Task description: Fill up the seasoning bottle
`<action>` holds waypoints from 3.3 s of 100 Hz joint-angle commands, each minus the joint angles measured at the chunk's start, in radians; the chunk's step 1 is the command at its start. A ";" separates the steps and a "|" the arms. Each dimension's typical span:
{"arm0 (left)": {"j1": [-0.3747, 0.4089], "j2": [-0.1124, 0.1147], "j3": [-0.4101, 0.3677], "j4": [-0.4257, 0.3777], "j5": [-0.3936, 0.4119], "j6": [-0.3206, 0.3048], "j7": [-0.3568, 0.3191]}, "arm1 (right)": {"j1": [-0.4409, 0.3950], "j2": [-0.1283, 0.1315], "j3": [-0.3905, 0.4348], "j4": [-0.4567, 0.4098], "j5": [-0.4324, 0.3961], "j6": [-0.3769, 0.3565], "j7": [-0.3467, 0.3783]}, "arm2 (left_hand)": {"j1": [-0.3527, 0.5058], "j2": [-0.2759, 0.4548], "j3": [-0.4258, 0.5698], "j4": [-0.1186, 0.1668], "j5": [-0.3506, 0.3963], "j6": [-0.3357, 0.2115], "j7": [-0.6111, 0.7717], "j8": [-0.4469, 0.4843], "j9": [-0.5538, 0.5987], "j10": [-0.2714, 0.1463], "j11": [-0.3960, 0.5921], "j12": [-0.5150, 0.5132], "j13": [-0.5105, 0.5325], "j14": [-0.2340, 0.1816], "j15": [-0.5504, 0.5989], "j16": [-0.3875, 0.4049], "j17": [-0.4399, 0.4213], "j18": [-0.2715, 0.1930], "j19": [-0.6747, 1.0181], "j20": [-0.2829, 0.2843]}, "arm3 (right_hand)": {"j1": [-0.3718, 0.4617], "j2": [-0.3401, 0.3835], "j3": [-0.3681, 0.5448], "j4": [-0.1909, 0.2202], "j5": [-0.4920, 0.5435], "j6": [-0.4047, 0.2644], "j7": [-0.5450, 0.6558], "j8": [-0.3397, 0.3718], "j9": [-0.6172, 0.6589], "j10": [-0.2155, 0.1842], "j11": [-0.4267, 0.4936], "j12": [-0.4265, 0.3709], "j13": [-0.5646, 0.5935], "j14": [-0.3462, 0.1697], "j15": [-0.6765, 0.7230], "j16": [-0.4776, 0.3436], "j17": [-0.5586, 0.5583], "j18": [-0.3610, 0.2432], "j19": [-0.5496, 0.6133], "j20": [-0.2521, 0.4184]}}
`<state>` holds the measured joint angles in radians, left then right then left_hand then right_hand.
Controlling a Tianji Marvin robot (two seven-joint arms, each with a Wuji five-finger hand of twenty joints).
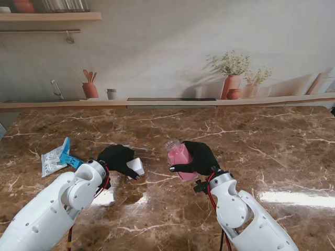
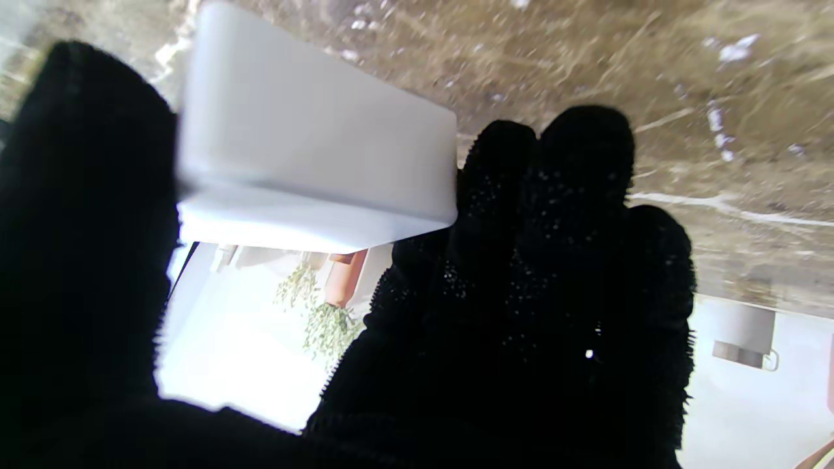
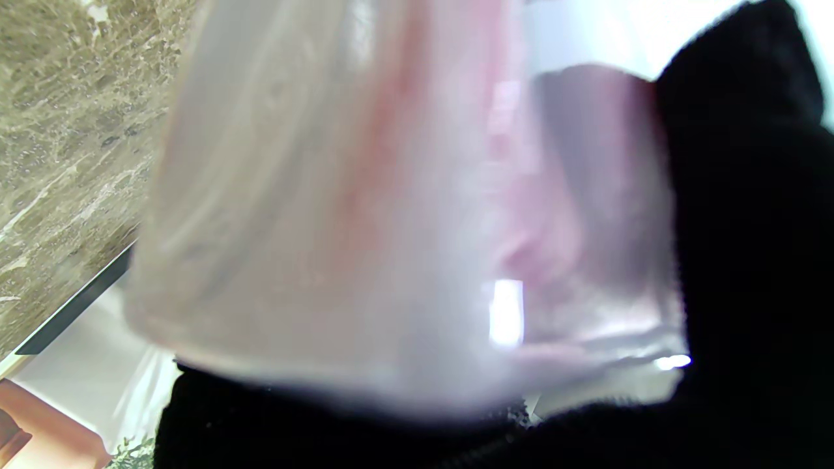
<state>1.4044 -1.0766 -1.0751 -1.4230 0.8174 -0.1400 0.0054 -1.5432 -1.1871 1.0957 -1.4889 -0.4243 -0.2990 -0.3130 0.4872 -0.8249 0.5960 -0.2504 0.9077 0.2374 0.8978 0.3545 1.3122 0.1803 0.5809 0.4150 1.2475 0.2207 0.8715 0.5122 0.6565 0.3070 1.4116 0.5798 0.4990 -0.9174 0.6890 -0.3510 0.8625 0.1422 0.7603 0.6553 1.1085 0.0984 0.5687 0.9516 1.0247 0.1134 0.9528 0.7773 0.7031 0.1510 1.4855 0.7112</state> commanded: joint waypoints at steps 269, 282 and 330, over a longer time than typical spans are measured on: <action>0.266 -0.013 -0.190 -0.310 -0.056 0.079 0.012 | 0.109 -0.042 -0.054 0.181 0.270 -0.101 0.070 | 0.123 0.422 -0.584 0.217 -0.380 -0.217 -0.547 -0.081 -0.783 -0.151 -0.305 -0.096 -0.795 -0.129 -0.676 -0.043 -0.679 -0.164 -0.692 0.077 | 0.261 0.015 0.622 0.102 -0.052 -0.418 -0.032 0.164 -0.176 -0.234 -0.092 -0.048 -0.169 -0.138 -0.343 -0.002 -0.311 -0.026 -0.469 -0.004; 0.248 -0.016 -0.176 -0.313 -0.080 0.088 0.012 | 0.147 -0.054 -0.075 0.244 0.314 -0.105 0.081 | 0.123 0.425 -0.585 0.219 -0.381 -0.212 -0.556 -0.078 -0.797 -0.148 -0.323 -0.111 -0.812 -0.139 -0.698 -0.063 -0.680 -0.181 -0.711 0.073 | 0.253 0.019 0.651 0.117 -0.097 -0.392 -0.078 0.195 -0.244 -0.229 -0.081 -0.118 -0.187 -0.144 -0.370 -0.022 -0.312 -0.032 -0.489 -0.003; 0.199 -0.015 -0.154 -0.291 -0.102 0.092 -0.015 | 0.251 -0.124 -0.149 0.495 0.442 -0.133 0.053 | 0.121 0.441 -0.586 0.224 -0.376 -0.211 -0.575 -0.081 -0.819 -0.159 -0.345 -0.163 -0.837 -0.165 -0.725 -0.118 -0.694 -0.189 -0.761 0.028 | 0.232 0.027 0.636 0.157 -0.156 -0.379 -0.102 0.214 -0.321 -0.228 -0.050 -0.247 -0.225 -0.158 -0.378 -0.057 -0.305 -0.050 -0.529 -0.004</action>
<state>1.6056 -1.0885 -1.2329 -1.7195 0.7180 -0.0506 -0.0055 -1.2951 -1.2920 0.9493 -1.0048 0.0026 -0.4300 -0.2684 0.5847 -0.4144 0.0387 -0.0632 0.5193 0.0183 0.3444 0.2714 0.5252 0.0306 0.2509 0.2716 0.4502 0.1118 0.1813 0.4087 -0.0113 0.1365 0.6746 0.6180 0.6008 -1.0336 0.9883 -0.3498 0.6793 -0.0071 0.5933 0.8074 0.8062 -0.0460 0.4953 0.7246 0.7811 0.0114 0.5029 0.7174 0.3757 0.1385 0.9460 0.6966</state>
